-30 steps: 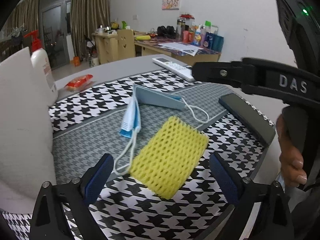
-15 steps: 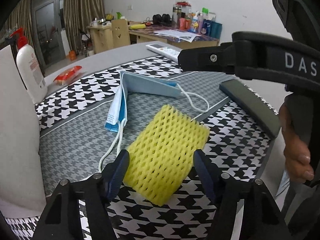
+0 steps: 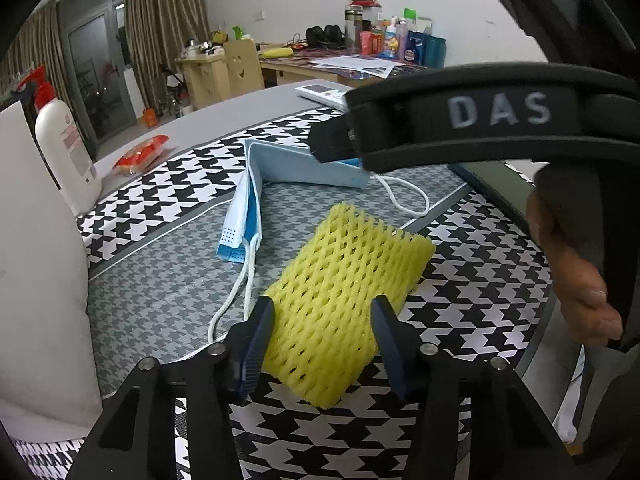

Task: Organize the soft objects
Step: 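Close the left gripper on the yellow mesh sleeve while the right gripper pinches the blue mask, then lift the yellow sleeve with the left gripper while the right carries the blue mask toward the box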

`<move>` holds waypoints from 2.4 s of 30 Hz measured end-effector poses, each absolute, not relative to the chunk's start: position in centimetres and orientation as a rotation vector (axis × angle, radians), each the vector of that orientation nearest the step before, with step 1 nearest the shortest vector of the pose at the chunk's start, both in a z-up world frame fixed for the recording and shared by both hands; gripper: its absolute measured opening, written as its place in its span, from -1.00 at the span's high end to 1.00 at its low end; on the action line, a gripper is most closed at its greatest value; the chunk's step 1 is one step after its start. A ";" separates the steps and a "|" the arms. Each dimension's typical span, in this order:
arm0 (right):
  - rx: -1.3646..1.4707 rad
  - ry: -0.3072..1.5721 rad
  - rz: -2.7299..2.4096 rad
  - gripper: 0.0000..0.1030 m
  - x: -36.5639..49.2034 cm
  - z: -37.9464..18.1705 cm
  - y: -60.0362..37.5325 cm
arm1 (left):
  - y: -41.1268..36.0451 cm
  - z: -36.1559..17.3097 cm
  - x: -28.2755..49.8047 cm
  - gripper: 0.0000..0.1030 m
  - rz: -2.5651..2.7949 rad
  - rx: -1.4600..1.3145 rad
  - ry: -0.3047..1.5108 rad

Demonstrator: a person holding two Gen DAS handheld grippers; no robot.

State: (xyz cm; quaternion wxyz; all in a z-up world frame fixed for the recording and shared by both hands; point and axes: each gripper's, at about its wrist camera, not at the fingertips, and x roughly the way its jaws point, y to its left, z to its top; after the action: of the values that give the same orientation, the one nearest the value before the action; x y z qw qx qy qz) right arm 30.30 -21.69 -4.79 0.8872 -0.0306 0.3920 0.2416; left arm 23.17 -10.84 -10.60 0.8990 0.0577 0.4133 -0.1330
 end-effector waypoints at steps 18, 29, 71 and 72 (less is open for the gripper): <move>-0.136 0.841 0.527 -0.76 31.7 -6.1 -19.2 | -8.1 -10.2 23.7 0.74 -0.304 0.026 0.842; -0.159 0.870 0.518 -0.13 32.1 -6.8 -18.8 | -7.6 -9.3 22.4 0.84 -0.338 0.010 0.823; -0.095 0.775 0.443 0.90 29.4 -2.7 -20.8 | -2.8 -4.3 19.5 0.84 -0.187 -0.032 0.702; -0.091 0.769 0.441 0.90 29.3 -2.5 -20.9 | -2.8 -4.1 19.4 0.84 -0.186 -0.033 0.696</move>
State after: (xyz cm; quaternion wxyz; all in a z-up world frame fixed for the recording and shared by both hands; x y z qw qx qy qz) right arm 29.29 -20.93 -2.53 0.9024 -0.0442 0.3718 0.2134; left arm 19.39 -2.78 -4.15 0.9356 -0.0163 0.3407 -0.0910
